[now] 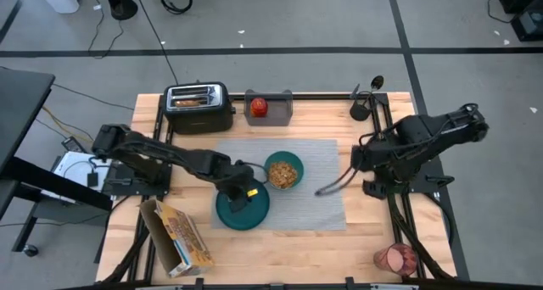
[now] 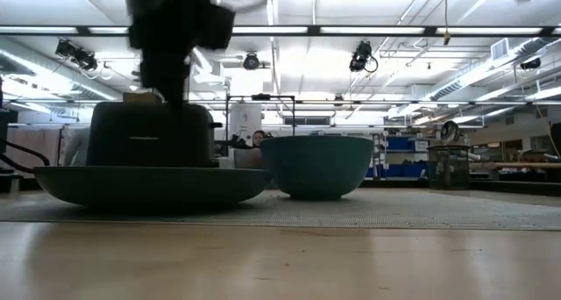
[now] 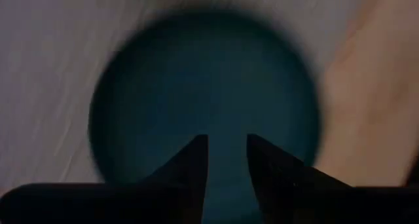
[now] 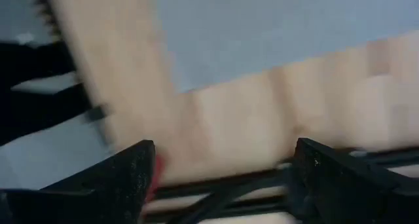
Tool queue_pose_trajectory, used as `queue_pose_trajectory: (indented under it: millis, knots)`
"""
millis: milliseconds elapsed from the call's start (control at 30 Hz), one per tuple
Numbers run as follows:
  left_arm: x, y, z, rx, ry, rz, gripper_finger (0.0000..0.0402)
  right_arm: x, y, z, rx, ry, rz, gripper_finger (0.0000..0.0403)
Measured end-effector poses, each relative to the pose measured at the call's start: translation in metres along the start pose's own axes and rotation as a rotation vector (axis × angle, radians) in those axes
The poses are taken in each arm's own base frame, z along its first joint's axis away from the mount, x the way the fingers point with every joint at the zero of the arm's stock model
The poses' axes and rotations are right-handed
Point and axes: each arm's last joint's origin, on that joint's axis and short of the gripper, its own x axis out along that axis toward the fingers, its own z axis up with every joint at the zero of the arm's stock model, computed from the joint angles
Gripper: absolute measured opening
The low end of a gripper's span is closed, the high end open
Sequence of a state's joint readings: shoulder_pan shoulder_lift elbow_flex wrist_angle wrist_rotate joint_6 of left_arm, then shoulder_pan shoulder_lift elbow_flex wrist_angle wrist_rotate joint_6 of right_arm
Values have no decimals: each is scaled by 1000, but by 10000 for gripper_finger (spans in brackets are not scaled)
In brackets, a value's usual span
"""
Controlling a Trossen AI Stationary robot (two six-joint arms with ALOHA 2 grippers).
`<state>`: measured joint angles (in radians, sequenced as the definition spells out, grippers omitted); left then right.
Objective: Arrange a breakfast setting
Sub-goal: Put the cup of milk top right of the placemat
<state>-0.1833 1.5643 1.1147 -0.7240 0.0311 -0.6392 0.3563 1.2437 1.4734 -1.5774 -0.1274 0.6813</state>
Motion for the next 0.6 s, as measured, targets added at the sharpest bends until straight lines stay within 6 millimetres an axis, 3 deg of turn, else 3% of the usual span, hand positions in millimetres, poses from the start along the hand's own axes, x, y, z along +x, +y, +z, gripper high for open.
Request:
queue_pose_trajectory:
  millis: [133,300,400,600]
  knots:
    - [-17,-12,14,33,-253,-74,114,-7,35,-13,-23,77,134,355]
    - [-22,-33,28,162,-502,-140,114,1,65,-56,-109,174,96,346]
    - [-11,-46,36,230,-586,-192,114,8,77,-79,-157,173,33,345]
    - [26,-55,39,298,-585,-184,114,34,90,-106,-221,183,-82,345]
